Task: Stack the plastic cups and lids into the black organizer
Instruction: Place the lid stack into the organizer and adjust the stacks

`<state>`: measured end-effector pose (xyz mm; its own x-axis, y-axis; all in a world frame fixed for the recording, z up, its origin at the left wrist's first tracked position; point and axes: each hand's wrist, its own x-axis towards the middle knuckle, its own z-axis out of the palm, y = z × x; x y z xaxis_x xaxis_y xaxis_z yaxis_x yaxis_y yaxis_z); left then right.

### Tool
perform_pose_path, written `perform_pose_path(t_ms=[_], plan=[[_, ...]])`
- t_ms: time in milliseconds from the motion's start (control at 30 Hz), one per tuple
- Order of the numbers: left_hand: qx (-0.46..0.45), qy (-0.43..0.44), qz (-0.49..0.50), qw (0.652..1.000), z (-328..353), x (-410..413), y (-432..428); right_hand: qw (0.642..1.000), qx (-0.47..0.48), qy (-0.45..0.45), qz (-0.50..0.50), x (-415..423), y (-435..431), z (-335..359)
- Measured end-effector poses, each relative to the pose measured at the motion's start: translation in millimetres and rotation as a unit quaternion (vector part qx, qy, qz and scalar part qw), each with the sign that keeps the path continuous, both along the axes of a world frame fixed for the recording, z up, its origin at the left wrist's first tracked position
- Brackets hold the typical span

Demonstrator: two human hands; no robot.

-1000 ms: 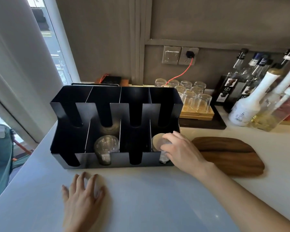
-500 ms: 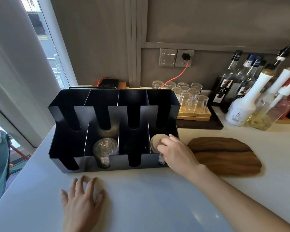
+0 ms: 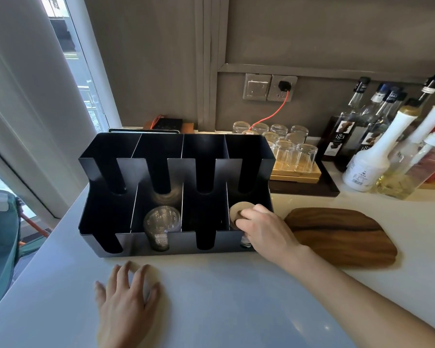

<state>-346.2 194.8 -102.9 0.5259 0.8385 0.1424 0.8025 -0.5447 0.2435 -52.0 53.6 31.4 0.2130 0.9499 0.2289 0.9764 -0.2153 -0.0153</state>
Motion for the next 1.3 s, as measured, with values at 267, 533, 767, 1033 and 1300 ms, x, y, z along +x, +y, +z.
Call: perform_pose_path(t_ms=[267, 533, 767, 1033, 1300], plan=[[0.003, 0.010, -0.004, 1.000, 0, -2, 1, 1.000, 0.005, 0.023, 0.016, 4, -4, 3], [0.006, 0.009, -0.003, 1.000, 0, -1, 1, 0.999, 0.018, 0.039, -0.003, 13, -10, 5], [0.000, 0.000, -0.003, 1.000, 3, -1, -1, 0.998, 0.062, 0.022, -0.020, 17, -16, 15], [-0.005, 0.004, -0.001, 1.000, 2, -1, 0, 0.997, -0.001, -0.071, -0.010, 11, -9, 12], [0.003, 0.004, 0.002, 1.000, 0, 0, 0, 0.999, -0.012, -0.039, -0.013, 12, -9, 7]])
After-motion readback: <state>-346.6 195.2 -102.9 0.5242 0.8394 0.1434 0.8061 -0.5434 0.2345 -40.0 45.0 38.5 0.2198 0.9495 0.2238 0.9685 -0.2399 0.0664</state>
